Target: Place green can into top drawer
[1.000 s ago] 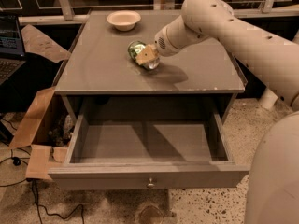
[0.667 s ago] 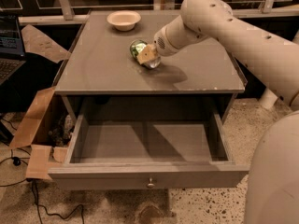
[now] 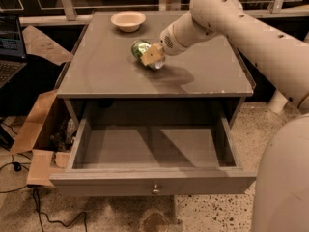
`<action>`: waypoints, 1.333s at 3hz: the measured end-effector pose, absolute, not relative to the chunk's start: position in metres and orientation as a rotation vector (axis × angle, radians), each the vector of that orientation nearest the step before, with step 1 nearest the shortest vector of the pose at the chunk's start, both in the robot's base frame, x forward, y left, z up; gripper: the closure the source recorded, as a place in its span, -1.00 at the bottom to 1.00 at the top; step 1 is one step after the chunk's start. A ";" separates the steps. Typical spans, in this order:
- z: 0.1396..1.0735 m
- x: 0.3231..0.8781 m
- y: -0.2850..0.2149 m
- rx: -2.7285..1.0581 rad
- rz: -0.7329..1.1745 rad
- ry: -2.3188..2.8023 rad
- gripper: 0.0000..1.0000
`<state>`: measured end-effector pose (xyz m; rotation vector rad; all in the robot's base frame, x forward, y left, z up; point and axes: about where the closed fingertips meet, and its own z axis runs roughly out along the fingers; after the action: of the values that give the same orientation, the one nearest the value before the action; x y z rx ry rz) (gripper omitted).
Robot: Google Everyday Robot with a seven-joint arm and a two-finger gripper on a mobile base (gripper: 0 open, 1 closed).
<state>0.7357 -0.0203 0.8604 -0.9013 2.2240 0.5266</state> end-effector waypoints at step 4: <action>0.913 0.675 -0.048 -1.167 0.803 2.004 1.00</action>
Offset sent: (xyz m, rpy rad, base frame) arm -0.0404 -0.0351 0.0663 0.0018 -0.0466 0.2202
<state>0.6751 -0.0481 0.9129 -1.1672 2.0039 0.8032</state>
